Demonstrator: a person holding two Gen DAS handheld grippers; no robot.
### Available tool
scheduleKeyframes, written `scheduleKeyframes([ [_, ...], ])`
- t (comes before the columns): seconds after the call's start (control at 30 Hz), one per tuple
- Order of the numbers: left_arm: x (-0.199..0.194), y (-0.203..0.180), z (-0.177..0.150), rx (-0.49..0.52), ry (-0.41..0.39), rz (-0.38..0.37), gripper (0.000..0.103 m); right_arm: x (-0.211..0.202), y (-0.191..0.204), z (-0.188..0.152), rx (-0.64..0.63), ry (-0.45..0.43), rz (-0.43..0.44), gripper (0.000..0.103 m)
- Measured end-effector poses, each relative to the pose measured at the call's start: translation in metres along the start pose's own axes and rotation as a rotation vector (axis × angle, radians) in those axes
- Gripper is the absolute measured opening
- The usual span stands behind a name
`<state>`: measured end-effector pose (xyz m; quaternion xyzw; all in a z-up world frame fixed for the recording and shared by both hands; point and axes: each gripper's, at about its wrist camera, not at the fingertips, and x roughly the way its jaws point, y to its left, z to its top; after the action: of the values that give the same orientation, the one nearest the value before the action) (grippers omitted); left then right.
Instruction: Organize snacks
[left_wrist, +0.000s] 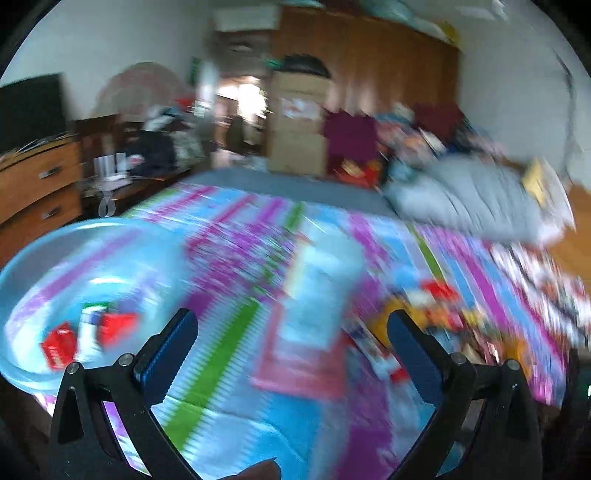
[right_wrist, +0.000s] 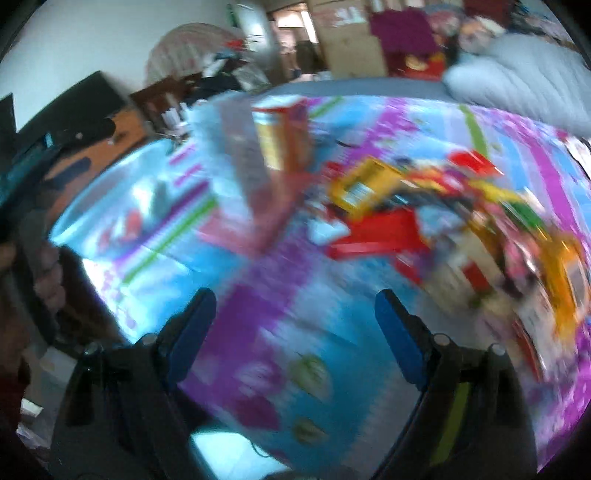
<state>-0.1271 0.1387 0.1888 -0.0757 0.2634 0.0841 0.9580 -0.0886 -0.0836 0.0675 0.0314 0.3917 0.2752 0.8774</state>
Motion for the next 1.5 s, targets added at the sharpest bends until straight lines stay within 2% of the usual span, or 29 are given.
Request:
scheduleKeyframes([
  [0.1,0.023,-0.041,-0.029,0.052,0.097,-0.064,0.103,0.002,-0.029,-0.014,0.036,0.011,-0.036,0.089],
  [0.2,0.050,-0.073,-0.058,0.074,0.196,-0.095,0.103,0.005,-0.052,-0.026,0.081,0.023,-0.058,0.089],
  [0.33,0.087,-0.103,-0.087,0.090,0.292,-0.094,0.103,0.015,-0.073,-0.031,0.112,0.036,-0.072,0.089],
  [0.47,0.109,-0.115,-0.110,0.054,0.341,-0.066,0.103,0.026,-0.080,-0.027,0.107,0.046,-0.065,0.089],
  [0.63,0.121,-0.118,-0.109,0.016,0.342,-0.053,0.103,0.031,-0.082,-0.029,0.093,0.041,-0.044,0.089],
  [0.8,0.131,-0.109,-0.112,0.015,0.355,-0.008,0.103,0.035,-0.083,-0.025,0.116,0.030,-0.033,0.089],
  [0.87,0.127,-0.109,-0.112,0.040,0.337,0.022,0.103,0.028,-0.082,-0.022,0.142,0.021,-0.021,0.089],
  [1.0,0.112,-0.108,-0.106,0.064,0.299,0.028,0.103,0.011,-0.074,-0.018,0.138,-0.011,0.001,0.089],
  [1.5,0.108,-0.110,-0.102,0.067,0.306,0.050,0.103,0.006,-0.073,-0.008,0.160,-0.008,-0.099,0.089],
])
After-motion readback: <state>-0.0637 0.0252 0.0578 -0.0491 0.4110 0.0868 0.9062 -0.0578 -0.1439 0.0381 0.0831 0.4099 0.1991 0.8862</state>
